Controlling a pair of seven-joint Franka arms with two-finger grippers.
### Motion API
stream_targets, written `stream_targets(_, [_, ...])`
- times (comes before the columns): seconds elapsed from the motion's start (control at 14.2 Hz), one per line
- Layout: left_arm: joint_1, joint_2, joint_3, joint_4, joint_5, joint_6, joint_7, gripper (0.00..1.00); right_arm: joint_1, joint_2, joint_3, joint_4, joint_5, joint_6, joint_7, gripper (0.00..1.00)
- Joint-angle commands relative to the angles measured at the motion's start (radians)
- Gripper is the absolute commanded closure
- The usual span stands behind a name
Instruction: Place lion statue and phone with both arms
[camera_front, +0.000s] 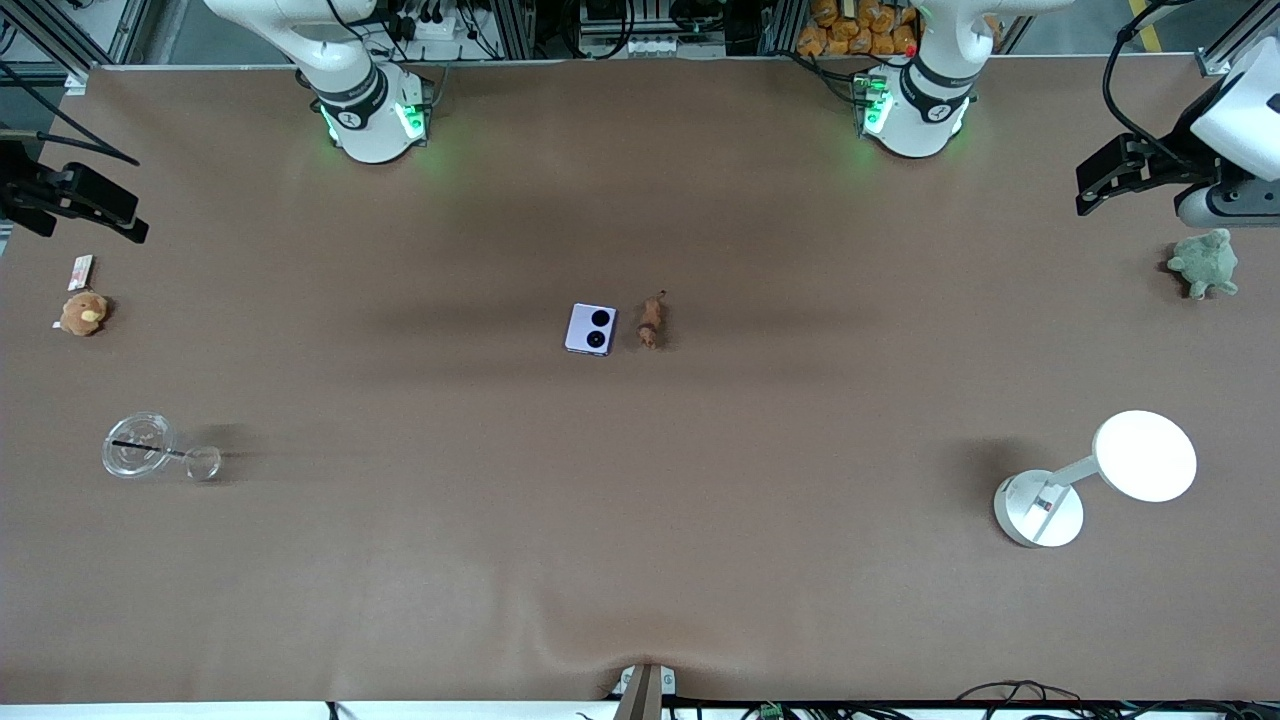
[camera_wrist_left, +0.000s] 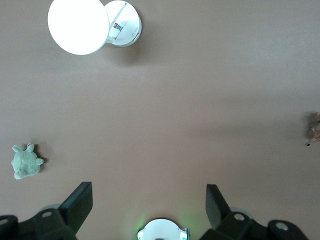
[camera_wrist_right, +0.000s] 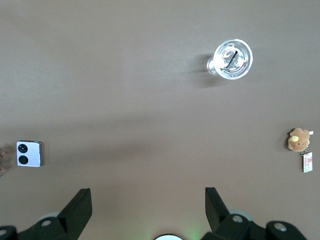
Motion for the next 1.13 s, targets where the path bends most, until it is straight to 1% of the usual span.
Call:
stream_targets(0.0, [0.004, -0.002, -0.008, 0.01, -0.018, -0.01, 0.017, 0.0, -0.038, -0.006, 0.024, 0.008, -0.018, -0.012, -0.007, 0.0])
stream_targets(0.14, [0.001, 0.009, -0.008, 0.037, -0.023, -0.01, 0.006, 0.0, -0.036, -0.006, 0.023, 0.006, -0.015, -0.011, -0.002, 0.0])
stream_targets(0.35, [-0.002, 0.018, -0.008, 0.047, -0.045, -0.01, -0.002, 0.0, -0.032, -0.003, 0.023, 0.006, -0.007, -0.005, -0.001, 0.0])
stream_targets(0.56, [0.0, 0.021, -0.008, 0.045, -0.106, -0.01, -0.034, 0.0, -0.032, -0.003, 0.023, 0.006, 0.01, -0.003, -0.001, 0.0])
stream_targets(0.7, [-0.016, 0.042, -0.017, 0.045, -0.147, -0.01, -0.096, 0.0, -0.033, -0.003, 0.023, 0.006, 0.01, -0.008, -0.001, 0.0])
stream_targets(0.84, [-0.034, 0.071, -0.052, 0.042, -0.202, -0.01, -0.155, 0.0, -0.033, -0.003, 0.023, 0.005, 0.013, -0.011, -0.002, 0.0])
stream_targets(1.06, [-0.074, 0.139, -0.155, 0.039, -0.203, 0.014, -0.23, 0.0, -0.035, -0.003, 0.023, 0.003, 0.019, -0.011, -0.002, 0.0])
